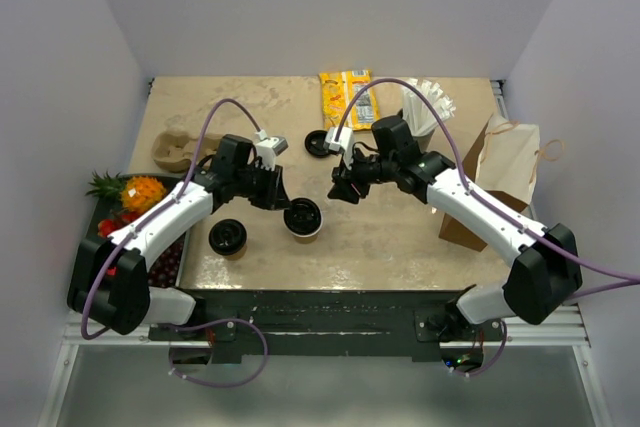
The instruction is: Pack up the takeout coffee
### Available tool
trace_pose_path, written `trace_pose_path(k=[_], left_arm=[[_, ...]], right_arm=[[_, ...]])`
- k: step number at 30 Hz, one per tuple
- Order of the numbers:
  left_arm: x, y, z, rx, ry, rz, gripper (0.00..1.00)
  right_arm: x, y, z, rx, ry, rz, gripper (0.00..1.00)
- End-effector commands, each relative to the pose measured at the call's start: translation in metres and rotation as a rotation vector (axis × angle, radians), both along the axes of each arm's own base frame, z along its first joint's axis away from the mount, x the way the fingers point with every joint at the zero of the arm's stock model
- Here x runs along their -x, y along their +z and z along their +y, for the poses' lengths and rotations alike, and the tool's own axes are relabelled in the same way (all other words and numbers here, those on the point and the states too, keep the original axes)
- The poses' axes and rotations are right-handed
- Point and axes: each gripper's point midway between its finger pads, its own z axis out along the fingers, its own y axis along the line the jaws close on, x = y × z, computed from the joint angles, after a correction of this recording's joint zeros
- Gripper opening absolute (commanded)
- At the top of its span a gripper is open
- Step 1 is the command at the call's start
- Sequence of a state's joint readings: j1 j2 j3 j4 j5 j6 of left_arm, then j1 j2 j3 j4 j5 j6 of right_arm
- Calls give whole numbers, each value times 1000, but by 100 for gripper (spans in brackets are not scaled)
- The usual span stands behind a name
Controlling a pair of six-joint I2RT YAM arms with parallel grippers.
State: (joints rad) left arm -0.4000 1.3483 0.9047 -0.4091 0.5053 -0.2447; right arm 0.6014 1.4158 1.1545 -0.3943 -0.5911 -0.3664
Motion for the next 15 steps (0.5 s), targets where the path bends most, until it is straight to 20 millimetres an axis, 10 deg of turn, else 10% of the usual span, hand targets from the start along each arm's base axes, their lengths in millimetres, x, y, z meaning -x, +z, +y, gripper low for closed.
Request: trace_pose_path(k=[1, 7, 15], left_arm=[[-4, 15, -8, 60, -22, -22, 17], [-9, 24, -10, 64, -43, -65, 4], [-27, 87, -11, 36, -168, -388, 0]], right_arm=[[-2, 18, 0, -36, -16, -53, 47], [-4, 18, 1, -39, -17, -61, 47], [-26, 40, -5, -87, -126, -71, 46]])
